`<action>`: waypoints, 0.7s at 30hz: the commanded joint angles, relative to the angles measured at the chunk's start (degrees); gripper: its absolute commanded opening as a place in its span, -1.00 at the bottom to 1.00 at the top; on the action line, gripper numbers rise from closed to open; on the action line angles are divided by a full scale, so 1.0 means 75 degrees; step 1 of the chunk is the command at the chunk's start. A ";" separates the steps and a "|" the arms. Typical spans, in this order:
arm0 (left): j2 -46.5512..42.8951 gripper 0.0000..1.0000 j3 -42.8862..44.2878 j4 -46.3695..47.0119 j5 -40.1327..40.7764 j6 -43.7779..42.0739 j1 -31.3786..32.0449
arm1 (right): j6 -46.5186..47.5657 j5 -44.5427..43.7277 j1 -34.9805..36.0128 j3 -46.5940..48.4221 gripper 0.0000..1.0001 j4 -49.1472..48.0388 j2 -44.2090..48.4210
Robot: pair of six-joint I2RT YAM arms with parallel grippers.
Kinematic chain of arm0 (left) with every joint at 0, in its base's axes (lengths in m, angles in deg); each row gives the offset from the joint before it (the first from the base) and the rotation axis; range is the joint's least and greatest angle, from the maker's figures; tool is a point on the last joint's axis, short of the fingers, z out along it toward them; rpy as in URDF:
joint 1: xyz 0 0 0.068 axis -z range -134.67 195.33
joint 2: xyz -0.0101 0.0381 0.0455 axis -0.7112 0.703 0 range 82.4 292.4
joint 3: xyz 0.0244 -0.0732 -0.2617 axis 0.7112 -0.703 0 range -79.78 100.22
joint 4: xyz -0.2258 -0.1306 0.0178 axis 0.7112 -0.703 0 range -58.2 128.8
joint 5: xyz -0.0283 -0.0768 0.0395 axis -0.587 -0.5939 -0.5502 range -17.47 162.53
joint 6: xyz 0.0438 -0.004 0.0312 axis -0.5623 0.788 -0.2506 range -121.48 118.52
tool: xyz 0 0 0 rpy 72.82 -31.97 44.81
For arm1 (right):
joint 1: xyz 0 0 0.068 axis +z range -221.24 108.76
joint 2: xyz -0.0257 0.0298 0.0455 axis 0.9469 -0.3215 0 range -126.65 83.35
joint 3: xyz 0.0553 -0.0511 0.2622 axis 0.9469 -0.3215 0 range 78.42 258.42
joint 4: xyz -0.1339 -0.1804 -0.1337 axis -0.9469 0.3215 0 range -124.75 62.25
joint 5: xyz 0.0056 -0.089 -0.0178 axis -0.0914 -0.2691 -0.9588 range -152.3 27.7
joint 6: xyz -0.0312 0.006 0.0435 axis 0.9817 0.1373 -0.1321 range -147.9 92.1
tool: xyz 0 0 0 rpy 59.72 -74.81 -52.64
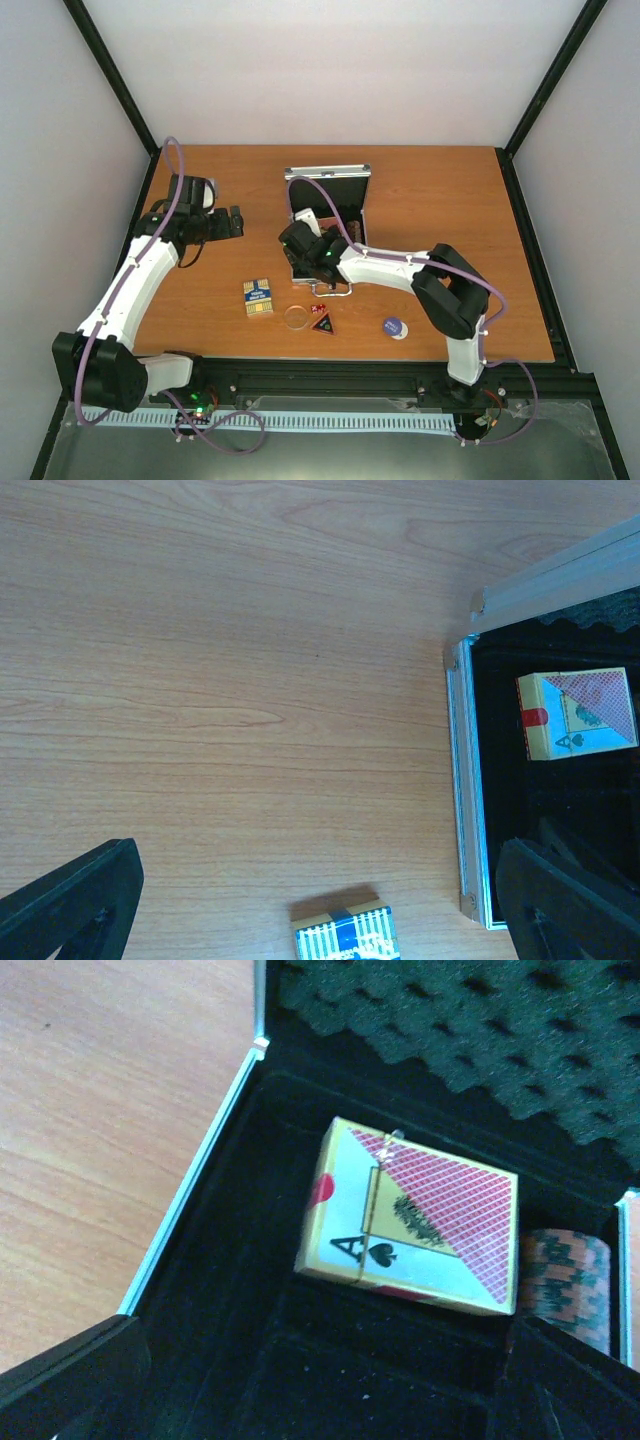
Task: Pack up texas hold em set
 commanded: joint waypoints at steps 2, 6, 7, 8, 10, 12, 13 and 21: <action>0.0058 0.99 0.0056 0.0014 0.0026 -0.0123 0.0021 | -0.0834 -0.1028 -0.0017 0.0551 1.00 0.0262 -0.0456; 0.0015 0.99 -0.0045 0.0031 0.0069 -0.0138 0.0020 | -0.2820 -0.1063 -0.0326 0.1300 1.00 0.1693 -0.0967; -0.0003 0.99 -0.0068 0.0037 0.0081 -0.0133 0.0027 | -0.3090 -0.0848 -0.0413 0.1307 1.00 0.1689 -0.0993; -0.0009 0.99 -0.0092 0.0042 0.0083 -0.0132 0.0024 | -0.3293 -0.0714 -0.0466 0.1286 1.00 0.1633 -0.1014; -0.0021 0.99 -0.0122 0.0037 0.0099 -0.0133 0.0021 | -0.3535 -0.0650 -0.0508 0.1352 1.00 0.1543 -0.1069; -0.0016 0.99 -0.0135 0.0040 0.0094 -0.0142 0.0020 | -0.3771 -0.0718 -0.0572 0.1560 1.00 0.1730 -0.1198; -0.0011 1.00 -0.0135 0.0043 0.0105 -0.0142 0.0020 | -0.3841 -0.0725 -0.0618 0.1652 1.00 0.1785 -0.1258; 0.0013 0.99 -0.0178 0.0104 0.0114 -0.0167 0.0022 | -0.3574 -0.0657 -0.0958 0.1865 1.00 0.1713 -0.1564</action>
